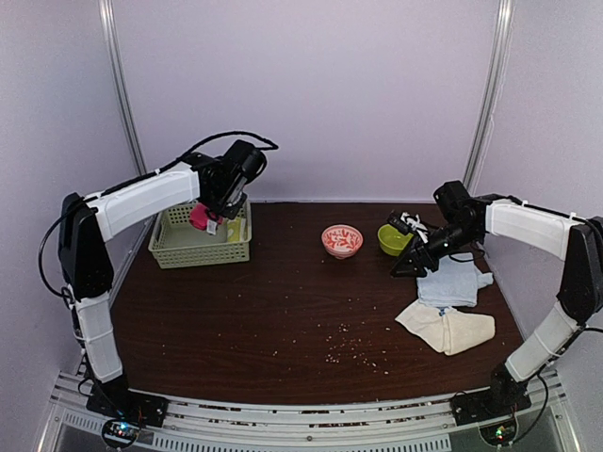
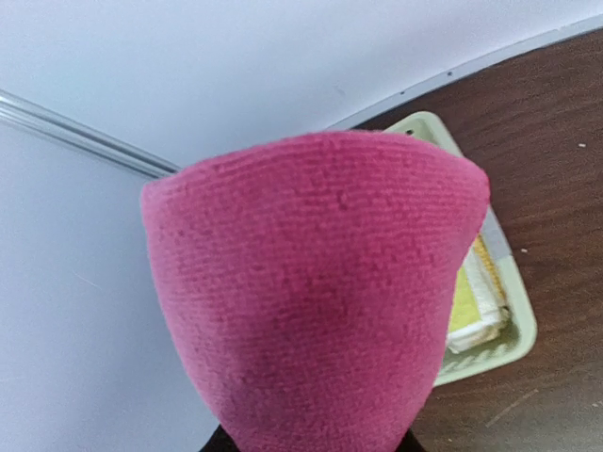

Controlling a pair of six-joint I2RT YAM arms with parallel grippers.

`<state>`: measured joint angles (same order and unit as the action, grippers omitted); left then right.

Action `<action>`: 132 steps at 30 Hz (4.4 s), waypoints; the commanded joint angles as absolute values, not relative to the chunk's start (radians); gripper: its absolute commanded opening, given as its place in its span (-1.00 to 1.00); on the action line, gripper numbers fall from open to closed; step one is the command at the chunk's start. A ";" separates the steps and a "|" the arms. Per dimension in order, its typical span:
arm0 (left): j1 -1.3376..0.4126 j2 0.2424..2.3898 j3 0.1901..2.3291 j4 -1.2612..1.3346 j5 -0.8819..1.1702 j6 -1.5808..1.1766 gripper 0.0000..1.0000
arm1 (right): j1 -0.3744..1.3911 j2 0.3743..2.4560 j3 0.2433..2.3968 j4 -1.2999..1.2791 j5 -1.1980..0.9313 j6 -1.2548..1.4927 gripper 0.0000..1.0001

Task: Roll the towels
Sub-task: Place the towel in the bin, then reset both arms

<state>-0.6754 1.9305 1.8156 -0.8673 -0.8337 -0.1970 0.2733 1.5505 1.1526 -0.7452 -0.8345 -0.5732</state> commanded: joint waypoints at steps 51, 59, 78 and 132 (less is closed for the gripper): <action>-0.346 2.445 2.089 -0.696 -0.340 -0.376 -1.00 | 0.274 1.647 1.172 -0.867 -0.941 -0.659 0.09; -0.339 2.469 2.077 -0.698 -0.281 -0.414 -1.00 | 0.276 1.653 1.173 -0.868 -0.938 -0.661 0.09; -0.328 2.381 1.996 -0.696 -0.263 -0.408 0.02 | 0.285 1.663 1.178 -0.875 -0.931 -0.667 0.09; -0.416 1.648 1.718 -0.595 -0.161 -0.253 0.55 | 0.237 1.446 1.385 -0.548 -0.314 -0.305 0.12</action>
